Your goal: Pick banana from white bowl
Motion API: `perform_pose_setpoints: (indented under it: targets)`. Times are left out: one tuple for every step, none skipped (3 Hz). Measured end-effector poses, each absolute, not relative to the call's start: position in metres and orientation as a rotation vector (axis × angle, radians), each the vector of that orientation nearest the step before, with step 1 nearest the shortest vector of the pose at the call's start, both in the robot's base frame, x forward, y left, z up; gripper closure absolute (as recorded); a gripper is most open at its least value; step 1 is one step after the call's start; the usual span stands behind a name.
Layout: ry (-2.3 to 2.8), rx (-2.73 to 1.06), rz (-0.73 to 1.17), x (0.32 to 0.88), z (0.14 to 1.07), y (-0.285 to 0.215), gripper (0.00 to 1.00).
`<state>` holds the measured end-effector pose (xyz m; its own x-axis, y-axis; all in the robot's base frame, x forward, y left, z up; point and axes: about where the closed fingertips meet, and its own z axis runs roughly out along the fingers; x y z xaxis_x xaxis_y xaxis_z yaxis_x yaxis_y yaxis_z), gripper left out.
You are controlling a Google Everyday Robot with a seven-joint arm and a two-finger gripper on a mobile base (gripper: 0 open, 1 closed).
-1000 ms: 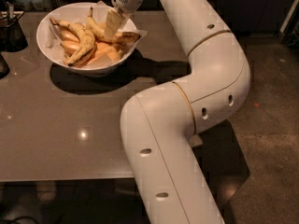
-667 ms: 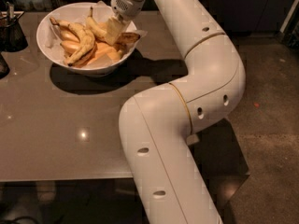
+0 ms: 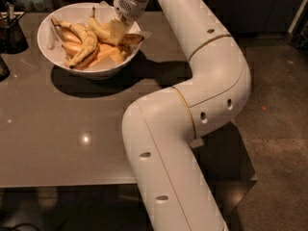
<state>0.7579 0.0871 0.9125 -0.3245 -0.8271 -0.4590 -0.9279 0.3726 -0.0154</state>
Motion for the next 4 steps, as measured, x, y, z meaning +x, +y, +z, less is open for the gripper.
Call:
perform_pose_setpoints:
  targets:
    - [2.247, -1.525, 0.353, 0.757, 0.914, 0.087, 1.0]
    - [2.231, -1.506, 0.356, 0.762, 0.915, 0.091, 1.0]
    - [2.131, -1.475, 0.4, 0.761, 0.947, 0.094, 1.0]
    - [2.129, -1.474, 0.4, 0.762, 0.946, 0.096, 1.0]
